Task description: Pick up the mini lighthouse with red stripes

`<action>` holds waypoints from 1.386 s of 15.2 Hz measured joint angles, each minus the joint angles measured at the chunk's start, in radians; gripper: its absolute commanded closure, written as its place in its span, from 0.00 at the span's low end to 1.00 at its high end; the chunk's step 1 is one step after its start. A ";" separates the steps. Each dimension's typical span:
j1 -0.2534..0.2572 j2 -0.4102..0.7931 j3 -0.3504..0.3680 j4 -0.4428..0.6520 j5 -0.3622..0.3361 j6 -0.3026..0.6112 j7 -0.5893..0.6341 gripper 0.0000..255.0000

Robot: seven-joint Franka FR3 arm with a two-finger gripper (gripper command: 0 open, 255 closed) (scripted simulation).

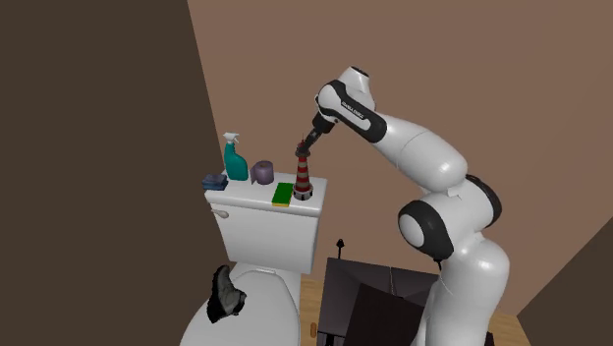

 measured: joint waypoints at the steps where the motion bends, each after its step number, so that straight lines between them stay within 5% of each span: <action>1: 0.002 -0.002 0.001 -0.016 0.000 0.014 -0.005 0.00; 5: 0.016 -0.024 0.007 -0.089 -0.012 0.072 -0.017 0.00; 6: 0.017 -0.026 0.007 -0.095 -0.012 0.076 -0.019 1.00; 21: 0.003 -0.001 0.001 -0.022 0.002 0.021 -0.009 1.00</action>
